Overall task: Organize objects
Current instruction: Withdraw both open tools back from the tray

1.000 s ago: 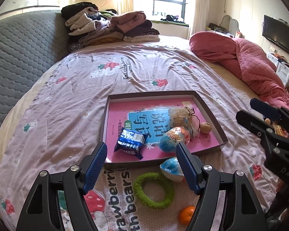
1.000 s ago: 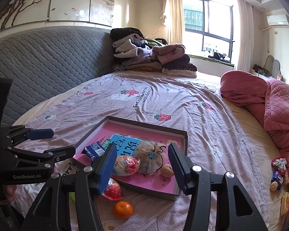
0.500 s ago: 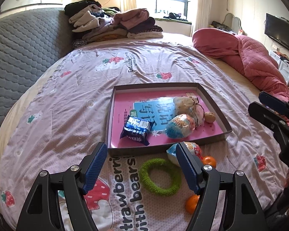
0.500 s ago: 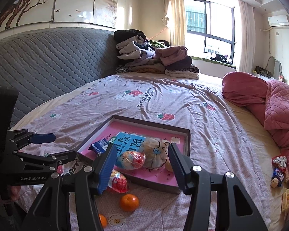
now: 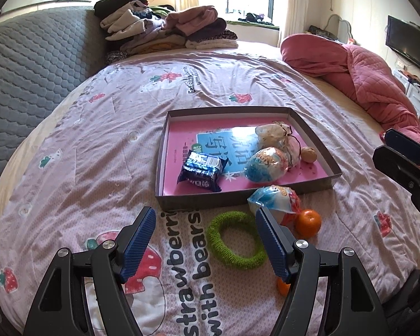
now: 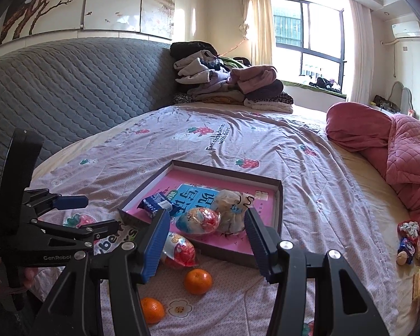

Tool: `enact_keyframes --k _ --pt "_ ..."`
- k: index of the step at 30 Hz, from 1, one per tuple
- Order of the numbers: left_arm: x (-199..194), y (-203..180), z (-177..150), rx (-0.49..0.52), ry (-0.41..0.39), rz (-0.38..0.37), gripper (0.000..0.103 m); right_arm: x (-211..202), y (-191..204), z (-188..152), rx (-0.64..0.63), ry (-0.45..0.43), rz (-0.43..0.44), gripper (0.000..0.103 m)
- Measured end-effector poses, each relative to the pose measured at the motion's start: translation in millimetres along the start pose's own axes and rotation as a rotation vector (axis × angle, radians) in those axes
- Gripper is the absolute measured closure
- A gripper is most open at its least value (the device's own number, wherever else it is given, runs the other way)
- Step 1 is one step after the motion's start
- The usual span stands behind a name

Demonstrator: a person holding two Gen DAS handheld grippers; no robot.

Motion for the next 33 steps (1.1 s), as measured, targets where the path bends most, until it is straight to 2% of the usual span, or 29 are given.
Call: enact_keyframes --k 12,33 --pt "7.2 9.6 -17.9 0.013 0.022 0.017 0.028 -3.8 20.1 -14.3 -0.030 0.022 0.023 0.048" --pt "10.5 12.7 -38.1 0.034 0.037 -0.020 0.028 -0.9 52.1 -51.7 -0.044 0.084 0.055 0.048"
Point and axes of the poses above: each gripper's, at about its wrist camera, not at the fingertips, and x roughly the way its jaws point, y to its left, z to its top, the point moved 3 cm from there along x, roughly the way its jaws point, and after that the axes turned 7 degrees about -x, right-handed, at the moved point
